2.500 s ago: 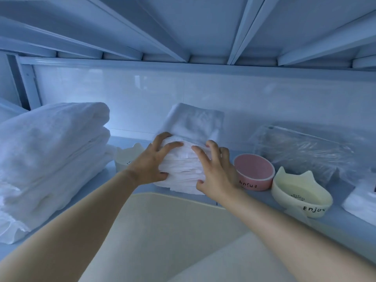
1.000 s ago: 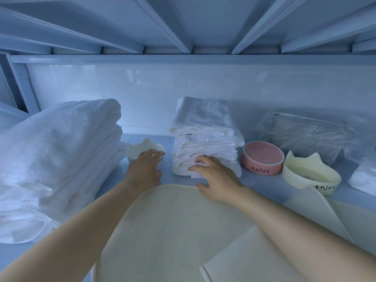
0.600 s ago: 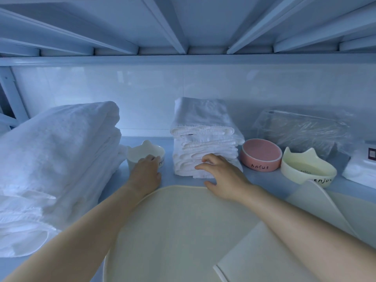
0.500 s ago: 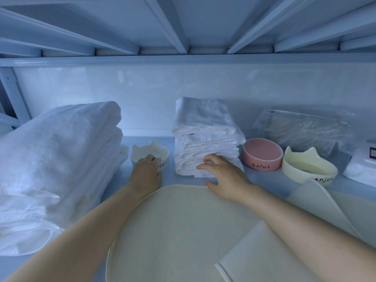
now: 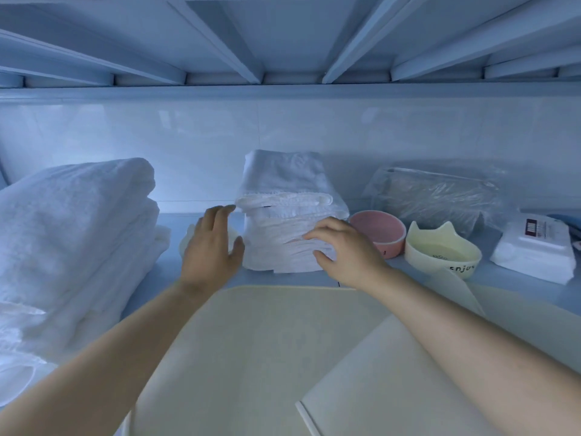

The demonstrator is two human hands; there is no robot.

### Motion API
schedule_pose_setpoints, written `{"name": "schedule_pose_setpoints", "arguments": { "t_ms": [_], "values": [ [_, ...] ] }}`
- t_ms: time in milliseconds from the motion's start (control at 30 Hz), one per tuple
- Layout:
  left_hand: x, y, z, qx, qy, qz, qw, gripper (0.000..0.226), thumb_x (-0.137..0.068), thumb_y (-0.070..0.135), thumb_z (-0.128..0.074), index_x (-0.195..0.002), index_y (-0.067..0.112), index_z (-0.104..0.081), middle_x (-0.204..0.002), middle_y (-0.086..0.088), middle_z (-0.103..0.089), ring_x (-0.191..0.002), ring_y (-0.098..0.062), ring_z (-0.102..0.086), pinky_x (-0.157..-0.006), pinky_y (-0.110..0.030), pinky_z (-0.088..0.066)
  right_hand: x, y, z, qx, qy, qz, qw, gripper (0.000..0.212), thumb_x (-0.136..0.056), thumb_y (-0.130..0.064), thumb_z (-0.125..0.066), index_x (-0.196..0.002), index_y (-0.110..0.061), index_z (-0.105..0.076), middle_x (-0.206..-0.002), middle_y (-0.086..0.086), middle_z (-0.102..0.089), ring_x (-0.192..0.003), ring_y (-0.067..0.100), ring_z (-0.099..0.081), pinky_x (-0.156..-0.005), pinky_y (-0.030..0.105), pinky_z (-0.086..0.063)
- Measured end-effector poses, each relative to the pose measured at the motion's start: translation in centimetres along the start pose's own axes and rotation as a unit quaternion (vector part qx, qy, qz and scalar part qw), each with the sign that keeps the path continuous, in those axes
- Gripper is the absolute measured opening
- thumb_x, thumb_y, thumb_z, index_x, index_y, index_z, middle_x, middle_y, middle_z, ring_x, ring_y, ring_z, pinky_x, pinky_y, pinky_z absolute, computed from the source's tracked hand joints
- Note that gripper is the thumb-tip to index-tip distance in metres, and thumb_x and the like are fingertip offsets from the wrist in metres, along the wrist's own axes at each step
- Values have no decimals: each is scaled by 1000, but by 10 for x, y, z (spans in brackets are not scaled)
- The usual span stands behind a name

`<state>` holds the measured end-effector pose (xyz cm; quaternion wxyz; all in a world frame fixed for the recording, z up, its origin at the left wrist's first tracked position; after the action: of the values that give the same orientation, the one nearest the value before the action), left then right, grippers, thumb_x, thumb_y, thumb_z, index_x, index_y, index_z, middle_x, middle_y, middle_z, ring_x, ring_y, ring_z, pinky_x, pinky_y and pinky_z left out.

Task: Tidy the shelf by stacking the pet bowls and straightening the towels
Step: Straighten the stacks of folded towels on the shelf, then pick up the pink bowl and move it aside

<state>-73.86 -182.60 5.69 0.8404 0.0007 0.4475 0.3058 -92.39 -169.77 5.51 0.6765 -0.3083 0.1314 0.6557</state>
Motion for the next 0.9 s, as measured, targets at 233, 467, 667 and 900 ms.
{"name": "schedule_pose_setpoints", "arguments": {
  "t_ms": [233,467,667,900],
  "values": [
    [-14,72,-17,7,-24,-101,995,63,-78,13,-62,-136,8,-39,-139,-14,-39,-121,-35,-43,-90,-42,-44,12,59,38,47,35,-62,996,28,-77,-14,-65,-105,-16,-66,-109,2,-63,-106,20,-57,-90,32,-45],
    [-5,116,-57,-118,-78,-135,981,63,-75,20,-60,-135,20,-40,-146,-7,-32,-138,-30,-23,-102,-71,-14,27,113,40,102,-36,-128,986,42,-77,-17,-65,-119,-17,-59,-126,2,-55,-118,21,-50,-92,31,-44],
    [-3,161,-81,-159,-88,-250,951,49,-67,13,-69,-114,20,-61,-131,-8,-53,-129,-29,-44,-99,-72,-23,31,133,29,170,-108,-111,973,57,-81,-26,-65,-135,-20,-46,-152,2,-27,-138,20,-27,-107,34,-34],
    [10,169,-110,-27,-132,-208,969,41,-69,9,-62,-110,15,-62,-119,-6,-58,-103,-28,-58,-64,-36,-54,25,141,15,159,-116,-115,974,55,-82,-30,-62,-134,-25,-45,-152,1,-27,-136,21,-31,-101,35,-41]
  ]
}}
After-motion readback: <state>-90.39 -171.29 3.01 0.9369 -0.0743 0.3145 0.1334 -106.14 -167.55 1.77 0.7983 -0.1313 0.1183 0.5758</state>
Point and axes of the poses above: each hand's wrist, its own x-axis away from the middle knuckle, its own z-axis out of the back of the hand, y = z × x, the point moved 6 cm from there along -x, towards the middle knuckle
